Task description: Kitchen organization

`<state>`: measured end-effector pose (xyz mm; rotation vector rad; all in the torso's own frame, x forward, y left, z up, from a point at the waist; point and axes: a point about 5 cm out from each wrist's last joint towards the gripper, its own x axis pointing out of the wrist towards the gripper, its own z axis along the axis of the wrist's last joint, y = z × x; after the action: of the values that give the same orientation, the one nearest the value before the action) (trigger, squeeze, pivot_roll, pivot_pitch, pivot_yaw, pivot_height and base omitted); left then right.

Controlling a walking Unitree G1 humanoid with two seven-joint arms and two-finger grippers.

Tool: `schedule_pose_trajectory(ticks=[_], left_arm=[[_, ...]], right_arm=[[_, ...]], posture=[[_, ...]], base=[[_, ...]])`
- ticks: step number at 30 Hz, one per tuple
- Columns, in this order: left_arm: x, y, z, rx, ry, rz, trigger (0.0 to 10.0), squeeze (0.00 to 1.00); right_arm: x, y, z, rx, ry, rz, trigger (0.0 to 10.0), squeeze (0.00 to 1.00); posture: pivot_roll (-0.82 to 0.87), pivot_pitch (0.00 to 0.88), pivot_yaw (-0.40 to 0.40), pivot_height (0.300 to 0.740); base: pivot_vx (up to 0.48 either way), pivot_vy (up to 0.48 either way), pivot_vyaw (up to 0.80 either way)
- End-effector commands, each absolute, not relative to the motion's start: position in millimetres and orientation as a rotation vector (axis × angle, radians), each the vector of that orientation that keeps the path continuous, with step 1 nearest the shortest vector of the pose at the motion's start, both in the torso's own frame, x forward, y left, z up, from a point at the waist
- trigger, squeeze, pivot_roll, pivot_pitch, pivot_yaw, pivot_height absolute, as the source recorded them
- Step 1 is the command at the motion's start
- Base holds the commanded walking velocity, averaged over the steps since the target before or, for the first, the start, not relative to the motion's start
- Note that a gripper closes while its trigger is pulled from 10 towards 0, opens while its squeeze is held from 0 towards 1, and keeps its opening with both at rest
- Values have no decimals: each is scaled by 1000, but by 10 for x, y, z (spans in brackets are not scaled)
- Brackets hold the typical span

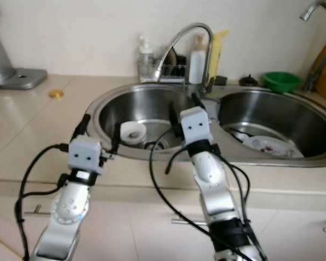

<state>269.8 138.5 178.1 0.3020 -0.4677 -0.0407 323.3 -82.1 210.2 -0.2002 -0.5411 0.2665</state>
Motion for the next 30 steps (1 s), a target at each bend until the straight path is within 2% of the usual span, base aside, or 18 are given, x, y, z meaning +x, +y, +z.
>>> schedule_pose_trajectory(ticks=[1, 15, 30], left_arm=[[2688, 1347, 1787, 297, -472, -56, 10000, 0], [2683, 1321, 1771, 273, -467, -79, 10000, 0], [2691, 1320, 1744, 259, -452, -94, 10000, 0]], right_arm=[[3245, -881, 2123, -213, -543, 244, 10000, 0], [3254, -902, 2099, -213, -529, 235, 10000, 0], [3264, -918, 2071, -210, -514, 225, 10000, 0]], posture=[[-3, 0, -1, 740], [-6, 0, 0, 740], [-7, 0, 5, 740]], base=[[0, 0, 0], [0, 0, 0], [-283, 0, 0]])
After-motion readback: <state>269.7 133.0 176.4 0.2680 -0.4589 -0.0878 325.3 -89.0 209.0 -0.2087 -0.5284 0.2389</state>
